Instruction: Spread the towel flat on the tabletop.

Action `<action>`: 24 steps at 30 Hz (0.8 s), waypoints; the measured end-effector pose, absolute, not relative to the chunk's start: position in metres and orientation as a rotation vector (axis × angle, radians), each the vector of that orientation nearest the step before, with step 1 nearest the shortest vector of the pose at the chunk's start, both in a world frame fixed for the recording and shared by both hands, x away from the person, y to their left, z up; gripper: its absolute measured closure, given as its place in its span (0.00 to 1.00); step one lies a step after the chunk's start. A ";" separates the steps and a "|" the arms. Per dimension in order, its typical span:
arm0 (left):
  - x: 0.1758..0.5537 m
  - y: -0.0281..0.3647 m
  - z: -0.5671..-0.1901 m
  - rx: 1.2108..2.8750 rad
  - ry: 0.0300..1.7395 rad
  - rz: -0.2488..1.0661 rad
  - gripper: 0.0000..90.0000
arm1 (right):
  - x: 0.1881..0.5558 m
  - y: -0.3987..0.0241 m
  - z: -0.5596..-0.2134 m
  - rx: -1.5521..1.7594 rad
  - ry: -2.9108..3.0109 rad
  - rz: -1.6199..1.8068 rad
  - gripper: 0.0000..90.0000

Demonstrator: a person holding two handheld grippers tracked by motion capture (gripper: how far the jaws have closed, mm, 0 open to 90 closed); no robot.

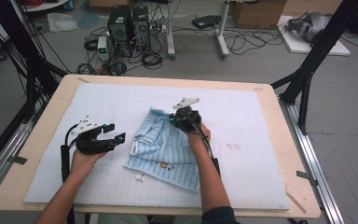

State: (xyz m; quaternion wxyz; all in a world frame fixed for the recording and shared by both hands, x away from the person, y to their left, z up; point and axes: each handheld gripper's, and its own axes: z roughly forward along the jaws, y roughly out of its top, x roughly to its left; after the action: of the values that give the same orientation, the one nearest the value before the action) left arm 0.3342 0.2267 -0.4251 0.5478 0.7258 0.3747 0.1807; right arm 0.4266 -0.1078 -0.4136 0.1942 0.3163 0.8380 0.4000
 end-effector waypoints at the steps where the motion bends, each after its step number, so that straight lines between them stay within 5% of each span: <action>1: 0.334 0.226 -0.425 1.728 0.884 0.425 0.37 | 0.428 -0.117 -0.412 0.930 2.318 1.115 0.95; 7: 0.336 0.222 -0.426 1.733 0.882 0.423 0.37 | 0.434 -0.153 -0.415 1.112 2.321 1.175 0.91; 16: 0.338 0.217 -0.427 1.733 0.887 0.420 0.39 | 0.438 -0.178 -0.411 1.235 2.108 1.121 0.99; 20: 0.340 0.212 -0.428 1.738 0.879 0.420 0.40 | 0.440 -0.170 -0.419 1.162 2.215 1.198 0.70; 24: 0.340 0.211 -0.429 1.753 0.887 0.410 0.40 | 0.442 -0.155 -0.424 1.092 2.247 1.175 0.69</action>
State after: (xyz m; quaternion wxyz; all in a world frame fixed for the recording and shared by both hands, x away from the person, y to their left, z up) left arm 0.3401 0.2107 -0.4287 0.5373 0.7366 0.3729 0.1722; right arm 0.4418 -0.1545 -0.4241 0.1890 0.3883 0.7992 0.4180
